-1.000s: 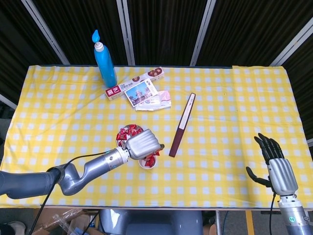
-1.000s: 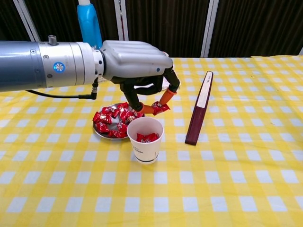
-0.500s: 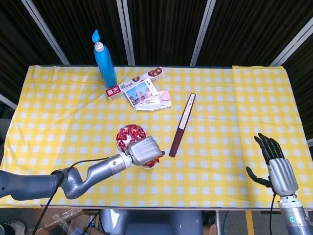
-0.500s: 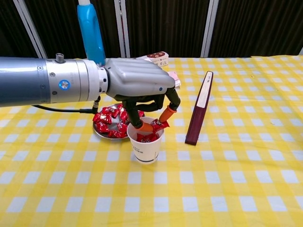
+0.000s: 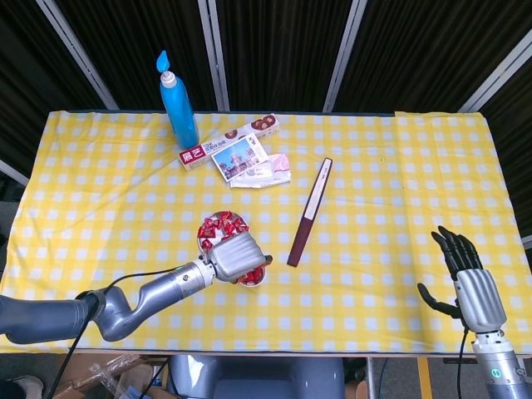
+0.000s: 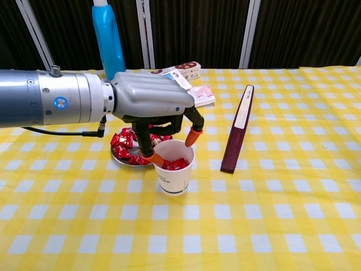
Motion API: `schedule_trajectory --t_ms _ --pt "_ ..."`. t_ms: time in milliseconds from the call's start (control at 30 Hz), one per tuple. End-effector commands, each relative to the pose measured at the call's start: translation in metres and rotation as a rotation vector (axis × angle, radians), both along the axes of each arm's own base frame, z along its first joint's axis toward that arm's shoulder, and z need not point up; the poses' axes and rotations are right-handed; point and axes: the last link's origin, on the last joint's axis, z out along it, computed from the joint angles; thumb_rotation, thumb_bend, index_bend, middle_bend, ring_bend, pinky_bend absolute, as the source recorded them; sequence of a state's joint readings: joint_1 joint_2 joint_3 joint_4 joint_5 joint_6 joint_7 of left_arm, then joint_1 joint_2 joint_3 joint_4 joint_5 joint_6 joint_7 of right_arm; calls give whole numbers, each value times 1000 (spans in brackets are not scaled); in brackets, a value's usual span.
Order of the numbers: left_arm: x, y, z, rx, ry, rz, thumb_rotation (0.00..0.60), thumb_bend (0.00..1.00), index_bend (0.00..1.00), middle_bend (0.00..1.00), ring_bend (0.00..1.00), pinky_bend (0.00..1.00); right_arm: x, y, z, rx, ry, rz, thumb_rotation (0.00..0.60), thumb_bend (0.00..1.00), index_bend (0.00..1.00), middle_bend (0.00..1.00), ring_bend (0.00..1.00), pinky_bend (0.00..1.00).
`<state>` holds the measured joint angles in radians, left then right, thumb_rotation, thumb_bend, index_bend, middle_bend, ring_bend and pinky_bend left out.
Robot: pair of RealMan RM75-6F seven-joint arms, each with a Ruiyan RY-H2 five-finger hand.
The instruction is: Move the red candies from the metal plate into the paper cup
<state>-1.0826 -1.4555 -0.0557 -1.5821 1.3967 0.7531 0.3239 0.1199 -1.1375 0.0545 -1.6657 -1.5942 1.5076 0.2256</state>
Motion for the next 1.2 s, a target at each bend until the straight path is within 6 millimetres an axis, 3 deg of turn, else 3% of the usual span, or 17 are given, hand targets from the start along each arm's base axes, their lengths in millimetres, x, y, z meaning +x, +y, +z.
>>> schedule_trajectory --t_ms 33,233,367,533,600,867,1200 --pt "1 2 3 15 -22 9 600 200 387 841 824 947 0 0 0 -1 -1 2 600 387 0 0 0 0" --pt "1 15 21 92 -130 84 600 200 345 752 815 946 0 0 0 0 -1 4 600 388 0 0 0 0" --pt "-10 26 34 163 -164 169 600 199 290 660 814 947 1 0 1 -1 -3 6 600 387 0 0 0 0" --pt "-37 35 39 234 -65 304 600 183 177 384 788 939 1 0 -1 6 -2 5 600 388 0 0 0 0" --pt "-46 37 37 244 -1 360 600 170 156 316 792 939 1 0 -1 8 -2 4 600 387 0 0 0 0" --pt "-53 42 20 256 149 505 600 170 191 297 840 951 0 0 -1 13 -6 -1 600 387 0 0 0 0" --pt "-49 42 -4 248 229 529 600 169 197 263 842 952 1 -1 -1 18 -13 0 600 387 0 0 0 0"
